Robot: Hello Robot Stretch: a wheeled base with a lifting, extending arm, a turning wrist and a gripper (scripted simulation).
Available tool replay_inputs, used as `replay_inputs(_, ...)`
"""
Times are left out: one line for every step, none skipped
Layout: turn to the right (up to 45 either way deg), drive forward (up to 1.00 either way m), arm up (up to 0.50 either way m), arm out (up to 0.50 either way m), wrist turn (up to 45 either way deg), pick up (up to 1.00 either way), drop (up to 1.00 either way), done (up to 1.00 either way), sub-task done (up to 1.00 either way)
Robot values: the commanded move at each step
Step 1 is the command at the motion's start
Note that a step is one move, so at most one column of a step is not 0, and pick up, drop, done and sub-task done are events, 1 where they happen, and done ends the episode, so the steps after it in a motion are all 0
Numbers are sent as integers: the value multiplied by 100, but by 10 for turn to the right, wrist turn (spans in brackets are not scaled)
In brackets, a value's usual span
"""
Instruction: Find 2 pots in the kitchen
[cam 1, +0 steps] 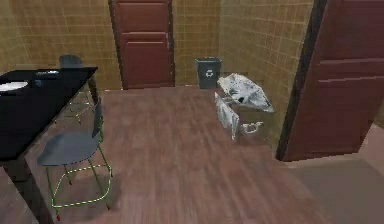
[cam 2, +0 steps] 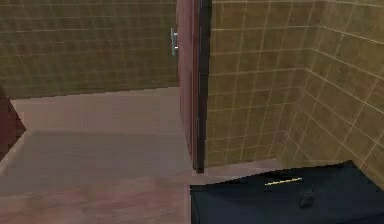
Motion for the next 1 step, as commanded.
replay_inputs(450, 0, 0, 0, 0, 0, 0, 0, 0)
